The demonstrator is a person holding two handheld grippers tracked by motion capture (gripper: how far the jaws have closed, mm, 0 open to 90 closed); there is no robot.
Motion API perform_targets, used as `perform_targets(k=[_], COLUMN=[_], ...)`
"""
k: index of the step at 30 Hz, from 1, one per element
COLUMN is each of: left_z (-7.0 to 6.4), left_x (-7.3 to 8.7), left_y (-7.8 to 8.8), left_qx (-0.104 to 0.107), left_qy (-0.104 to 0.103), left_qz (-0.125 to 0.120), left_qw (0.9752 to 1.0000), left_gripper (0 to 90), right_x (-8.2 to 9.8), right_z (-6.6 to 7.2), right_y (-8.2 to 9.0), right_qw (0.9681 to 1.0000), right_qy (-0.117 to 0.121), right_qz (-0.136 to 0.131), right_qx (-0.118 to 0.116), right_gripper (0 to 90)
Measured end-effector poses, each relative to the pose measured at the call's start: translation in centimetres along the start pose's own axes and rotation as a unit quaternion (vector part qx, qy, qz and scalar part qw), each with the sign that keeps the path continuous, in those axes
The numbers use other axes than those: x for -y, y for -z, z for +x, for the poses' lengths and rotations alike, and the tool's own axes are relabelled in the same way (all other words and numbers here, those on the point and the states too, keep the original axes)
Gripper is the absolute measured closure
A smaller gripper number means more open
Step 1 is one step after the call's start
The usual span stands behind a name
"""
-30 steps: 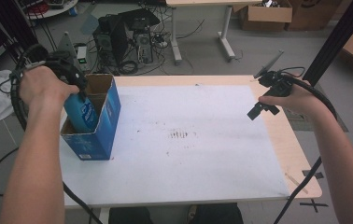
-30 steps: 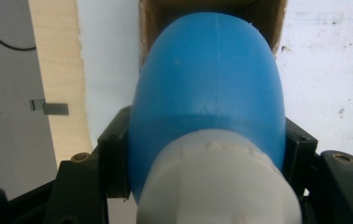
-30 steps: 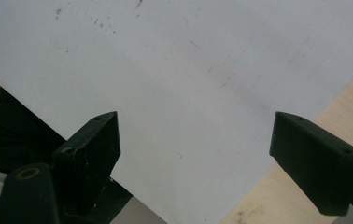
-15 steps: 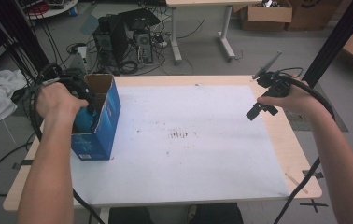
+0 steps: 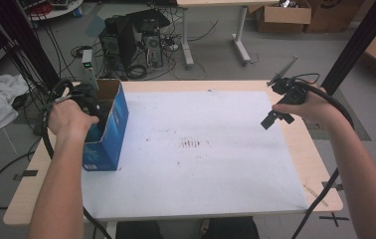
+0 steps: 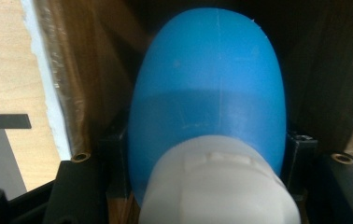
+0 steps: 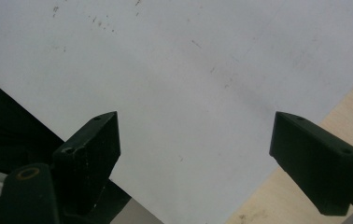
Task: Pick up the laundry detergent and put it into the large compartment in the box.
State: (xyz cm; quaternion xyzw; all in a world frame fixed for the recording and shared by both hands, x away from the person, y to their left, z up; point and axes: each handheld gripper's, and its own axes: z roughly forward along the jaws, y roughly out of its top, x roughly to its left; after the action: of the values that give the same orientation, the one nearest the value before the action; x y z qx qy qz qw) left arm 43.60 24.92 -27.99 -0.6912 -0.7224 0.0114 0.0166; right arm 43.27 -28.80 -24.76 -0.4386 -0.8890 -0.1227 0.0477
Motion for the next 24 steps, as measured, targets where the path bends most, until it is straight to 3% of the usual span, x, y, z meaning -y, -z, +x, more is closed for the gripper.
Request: perform_targets(k=[12,24], left_z=[0.37,0.05], left_x=[0.37,0.41], left_y=[-0.18,-0.23], left_qx=[0.009,0.005], left_qy=[-0.002,-0.001], left_qz=[0.007,0.005], left_qw=[0.9999,1.0], left_gripper=[37.7,37.0], right_x=[-0.17,0.14], right_z=[0.17,0.21], right_y=[-0.11,0.15], right_qw=[1.0,1.0], right_qy=[0.0,0.0], right_qz=[0.002,0.0], right_qx=[-0.001,-0.001], right_gripper=[16.3,16.3])
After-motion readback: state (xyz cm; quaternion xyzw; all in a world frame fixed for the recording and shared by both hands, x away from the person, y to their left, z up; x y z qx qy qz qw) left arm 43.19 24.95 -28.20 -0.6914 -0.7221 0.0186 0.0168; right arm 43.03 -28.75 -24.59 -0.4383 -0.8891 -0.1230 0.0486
